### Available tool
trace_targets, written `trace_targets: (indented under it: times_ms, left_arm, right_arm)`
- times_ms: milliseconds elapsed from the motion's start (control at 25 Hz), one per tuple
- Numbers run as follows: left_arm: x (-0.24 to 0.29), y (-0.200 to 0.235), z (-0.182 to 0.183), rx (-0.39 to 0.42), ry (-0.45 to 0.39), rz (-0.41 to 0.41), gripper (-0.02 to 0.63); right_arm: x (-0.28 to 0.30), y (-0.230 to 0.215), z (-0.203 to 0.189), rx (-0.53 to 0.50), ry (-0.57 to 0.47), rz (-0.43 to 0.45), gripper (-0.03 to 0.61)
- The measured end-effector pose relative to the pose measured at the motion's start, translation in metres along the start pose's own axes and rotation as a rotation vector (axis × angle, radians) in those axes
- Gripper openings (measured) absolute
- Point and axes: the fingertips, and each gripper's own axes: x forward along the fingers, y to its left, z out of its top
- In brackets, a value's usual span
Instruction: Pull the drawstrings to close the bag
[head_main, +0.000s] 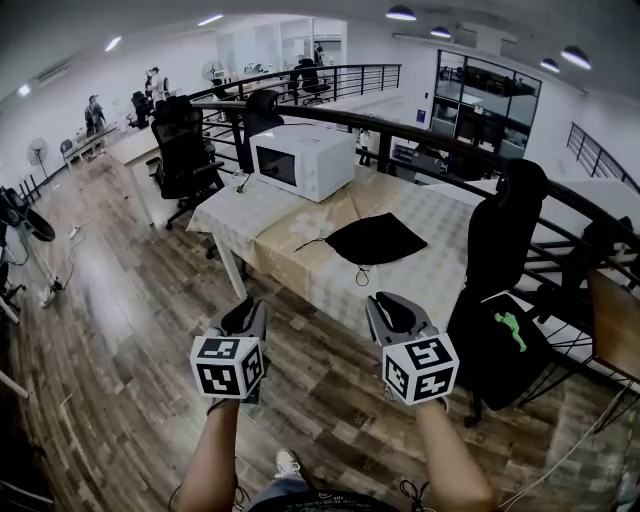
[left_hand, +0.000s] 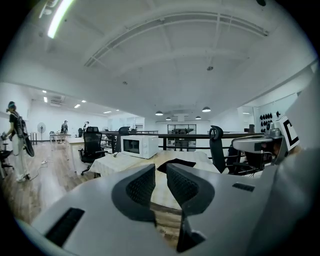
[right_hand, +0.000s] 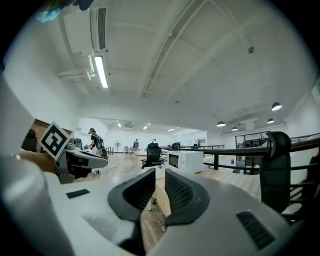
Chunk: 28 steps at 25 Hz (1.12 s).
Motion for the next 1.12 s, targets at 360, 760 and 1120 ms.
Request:
trace_targets:
  times_ms: [360,760,1120]
  left_arm:
    - [0.061,0.061,0.016,0.0,0.01,-0.073,0.114]
    - [0.12,0.102,0.023,0.01,0.035,-0.188,0.153]
    - [0.156,0.114,0.035,-0.004,0.024,-0.283,0.175]
  right_arm:
    - [0.073,0.0,0.005,-0.001,0.035,-0.068,0.112]
    - [0.122,-0.009,0.011,0.016,0.053,-0.18,0.152]
    - [0.136,-0.024,0.017,0.038,0.052,-0.291,0.201]
